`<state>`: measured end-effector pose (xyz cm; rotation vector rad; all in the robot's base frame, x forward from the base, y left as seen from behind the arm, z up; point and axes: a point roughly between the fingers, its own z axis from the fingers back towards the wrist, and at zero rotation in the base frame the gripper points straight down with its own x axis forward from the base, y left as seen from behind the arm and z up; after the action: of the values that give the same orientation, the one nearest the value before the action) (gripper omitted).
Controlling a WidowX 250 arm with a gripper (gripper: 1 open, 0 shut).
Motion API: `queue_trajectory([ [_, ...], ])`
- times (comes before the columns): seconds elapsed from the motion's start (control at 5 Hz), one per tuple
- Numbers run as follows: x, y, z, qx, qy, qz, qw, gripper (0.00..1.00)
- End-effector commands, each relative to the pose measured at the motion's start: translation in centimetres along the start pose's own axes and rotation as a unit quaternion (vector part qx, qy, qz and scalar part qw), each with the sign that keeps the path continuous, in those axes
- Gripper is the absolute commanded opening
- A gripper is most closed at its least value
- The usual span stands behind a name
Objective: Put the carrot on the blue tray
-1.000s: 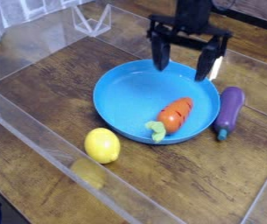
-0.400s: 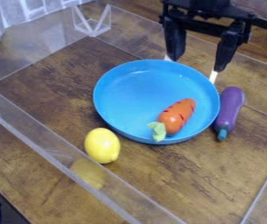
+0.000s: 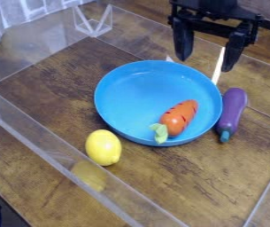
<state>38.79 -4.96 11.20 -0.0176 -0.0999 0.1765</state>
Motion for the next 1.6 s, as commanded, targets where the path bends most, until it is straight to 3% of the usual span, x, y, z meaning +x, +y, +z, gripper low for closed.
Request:
queue_trajectory([
  [0.0, 0.0, -0.7, 0.0, 0.001, -0.022, 0.036, 0.9991, 1.0],
  [0.2, -0.3, -0.8, -2.1, 0.006, -0.019, 0.068, 0.9975, 1.0],
  [0.6, -1.1, -0.3, -0.4, -0.005, -0.029, 0.032, 0.9991, 1.0],
  [0.8, -0.8, -0.2, 1.3, -0.005, -0.038, 0.061, 0.9974, 0.0],
  [1.0, -0.6, 0.1, 2.1, -0.002, -0.04, 0.088, 0.9953, 0.0],
  [1.2, -1.1, 1.3, 4.7, -0.003, -0.039, 0.069, 0.9968, 0.0],
  [1.4, -1.9, 3.0, 5.4, 0.004, -0.035, 0.071, 0.9968, 0.0],
])
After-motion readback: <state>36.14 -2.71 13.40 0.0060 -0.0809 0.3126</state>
